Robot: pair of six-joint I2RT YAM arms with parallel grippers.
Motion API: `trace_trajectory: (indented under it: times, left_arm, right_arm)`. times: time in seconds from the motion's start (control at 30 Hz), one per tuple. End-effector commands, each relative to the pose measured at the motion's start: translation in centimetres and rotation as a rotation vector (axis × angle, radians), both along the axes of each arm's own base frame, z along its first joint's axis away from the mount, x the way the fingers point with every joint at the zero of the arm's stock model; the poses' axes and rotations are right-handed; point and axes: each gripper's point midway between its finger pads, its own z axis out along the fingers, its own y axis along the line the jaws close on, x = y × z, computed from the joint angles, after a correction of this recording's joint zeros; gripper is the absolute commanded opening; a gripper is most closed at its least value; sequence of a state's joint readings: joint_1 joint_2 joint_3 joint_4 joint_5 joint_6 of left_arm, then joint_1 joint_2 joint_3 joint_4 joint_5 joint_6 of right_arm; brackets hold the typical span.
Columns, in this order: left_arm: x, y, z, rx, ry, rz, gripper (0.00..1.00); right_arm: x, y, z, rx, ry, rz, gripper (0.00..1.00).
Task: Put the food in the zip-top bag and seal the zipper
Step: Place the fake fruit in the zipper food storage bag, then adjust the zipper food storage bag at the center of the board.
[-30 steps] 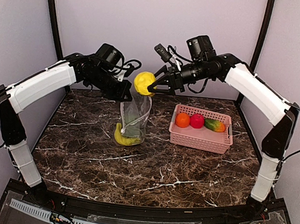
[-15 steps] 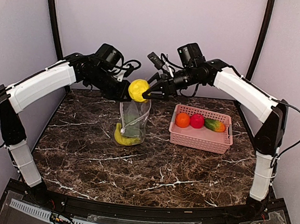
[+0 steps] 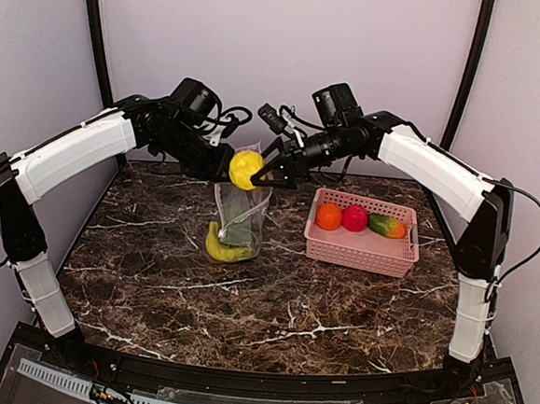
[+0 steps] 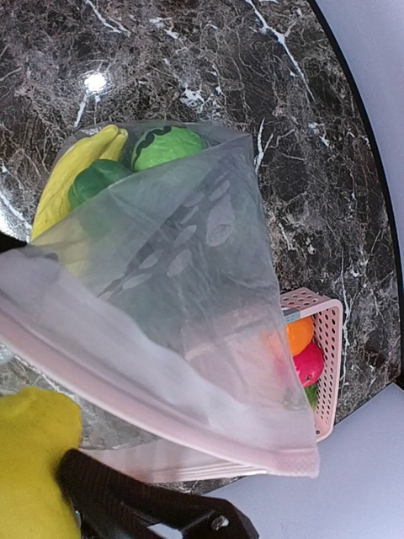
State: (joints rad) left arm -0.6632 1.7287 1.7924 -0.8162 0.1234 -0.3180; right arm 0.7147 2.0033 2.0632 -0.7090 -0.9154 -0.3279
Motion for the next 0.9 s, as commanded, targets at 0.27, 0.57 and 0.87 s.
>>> trace_trajectory:
  times: [0.27, 0.57, 0.87]
  left_arm:
    - [-1.1, 0.2, 1.8, -0.030, -0.030, -0.018, 0.01]
    - [-1.1, 0.2, 1.6, -0.032, -0.032, -0.014, 0.01]
    - [-1.0, -0.2, 1.3, -0.049, -0.017, -0.021, 0.01]
  right_arm:
    - [-0.3, -0.2, 0.7, -0.012, -0.044, -0.038, 0.77]
    - [5.0, -2.5, -0.3, -0.118, -0.107, -0.438, 0.65]
    - [6.4, -2.7, -3.5, -0.202, -0.063, -0.506, 0.61]
